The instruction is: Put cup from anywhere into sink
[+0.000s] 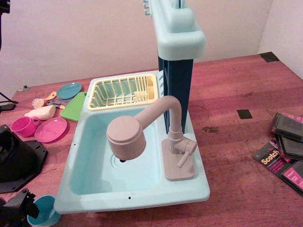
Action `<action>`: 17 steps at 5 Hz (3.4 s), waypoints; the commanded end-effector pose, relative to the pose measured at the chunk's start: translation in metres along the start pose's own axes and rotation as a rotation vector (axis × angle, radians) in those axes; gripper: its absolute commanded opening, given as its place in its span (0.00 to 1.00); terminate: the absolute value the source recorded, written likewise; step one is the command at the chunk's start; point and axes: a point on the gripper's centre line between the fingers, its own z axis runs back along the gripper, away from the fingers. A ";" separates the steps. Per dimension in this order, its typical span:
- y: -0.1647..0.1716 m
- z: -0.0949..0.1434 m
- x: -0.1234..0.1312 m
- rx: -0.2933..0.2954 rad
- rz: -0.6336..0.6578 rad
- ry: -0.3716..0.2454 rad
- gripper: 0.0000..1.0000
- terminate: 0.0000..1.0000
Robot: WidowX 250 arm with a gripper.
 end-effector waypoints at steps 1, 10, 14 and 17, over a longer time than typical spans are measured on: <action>0.000 0.000 0.000 0.000 0.000 0.000 1.00 0.00; 0.037 0.032 -0.005 0.107 -0.012 -0.016 0.00 0.00; 0.124 0.117 0.017 0.302 -0.081 -0.079 0.00 0.00; 0.123 0.080 0.056 0.218 -0.154 -0.025 0.00 0.00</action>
